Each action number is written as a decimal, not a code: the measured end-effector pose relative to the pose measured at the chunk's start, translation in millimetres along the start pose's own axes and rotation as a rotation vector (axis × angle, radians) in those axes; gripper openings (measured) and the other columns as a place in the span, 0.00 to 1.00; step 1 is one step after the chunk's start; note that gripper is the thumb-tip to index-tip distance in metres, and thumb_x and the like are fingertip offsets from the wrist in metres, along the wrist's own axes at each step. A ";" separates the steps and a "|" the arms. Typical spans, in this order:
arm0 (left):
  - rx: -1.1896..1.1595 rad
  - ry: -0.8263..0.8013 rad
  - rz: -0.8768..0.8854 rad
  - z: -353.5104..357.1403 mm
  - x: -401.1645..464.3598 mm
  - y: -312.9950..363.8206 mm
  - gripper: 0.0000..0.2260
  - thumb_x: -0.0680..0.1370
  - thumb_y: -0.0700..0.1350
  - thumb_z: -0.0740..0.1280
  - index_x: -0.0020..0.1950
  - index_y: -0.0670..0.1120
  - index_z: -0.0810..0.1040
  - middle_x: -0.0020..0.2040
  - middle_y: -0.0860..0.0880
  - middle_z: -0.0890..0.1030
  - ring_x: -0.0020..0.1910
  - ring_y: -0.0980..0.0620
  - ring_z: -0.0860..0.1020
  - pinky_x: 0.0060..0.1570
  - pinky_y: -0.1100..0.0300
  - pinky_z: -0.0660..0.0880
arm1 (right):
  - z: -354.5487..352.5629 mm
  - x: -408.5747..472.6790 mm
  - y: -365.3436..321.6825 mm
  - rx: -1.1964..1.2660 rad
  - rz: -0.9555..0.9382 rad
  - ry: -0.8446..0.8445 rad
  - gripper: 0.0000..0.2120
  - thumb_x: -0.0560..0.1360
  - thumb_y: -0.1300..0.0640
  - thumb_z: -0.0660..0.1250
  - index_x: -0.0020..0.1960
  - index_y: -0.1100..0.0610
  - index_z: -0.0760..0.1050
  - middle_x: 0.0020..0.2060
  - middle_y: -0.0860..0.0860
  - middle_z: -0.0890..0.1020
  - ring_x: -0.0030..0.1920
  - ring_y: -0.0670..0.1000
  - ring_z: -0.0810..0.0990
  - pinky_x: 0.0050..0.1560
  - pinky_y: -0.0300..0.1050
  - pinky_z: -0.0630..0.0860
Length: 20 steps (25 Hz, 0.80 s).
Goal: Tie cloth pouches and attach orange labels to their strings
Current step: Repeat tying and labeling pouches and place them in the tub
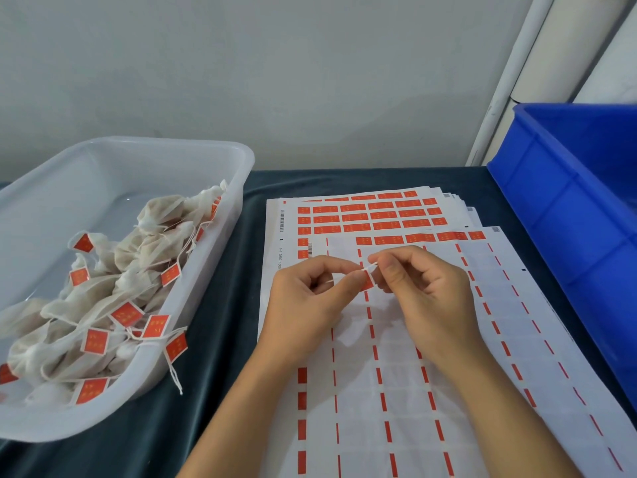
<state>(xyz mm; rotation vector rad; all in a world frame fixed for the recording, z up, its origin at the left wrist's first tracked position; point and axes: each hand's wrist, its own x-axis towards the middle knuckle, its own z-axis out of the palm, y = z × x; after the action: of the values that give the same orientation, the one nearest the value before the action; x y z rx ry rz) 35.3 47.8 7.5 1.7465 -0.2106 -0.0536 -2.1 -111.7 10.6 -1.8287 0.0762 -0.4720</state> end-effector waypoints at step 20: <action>-0.026 0.000 -0.016 -0.1 1.2 -2.3 0.03 0.78 0.51 0.76 0.45 0.58 0.88 0.29 0.54 0.80 0.26 0.57 0.72 0.32 0.71 0.73 | 0.8 -1.2 0.0 0.047 0.033 -0.009 0.08 0.78 0.42 0.65 0.47 0.43 0.82 0.41 0.37 0.85 0.48 0.40 0.83 0.44 0.24 0.75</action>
<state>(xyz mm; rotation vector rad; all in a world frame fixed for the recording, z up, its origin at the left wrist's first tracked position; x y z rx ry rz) 36.7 48.1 5.4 1.7220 -0.1952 -0.0683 -2.9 -110.6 10.1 -1.7808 0.0884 -0.4394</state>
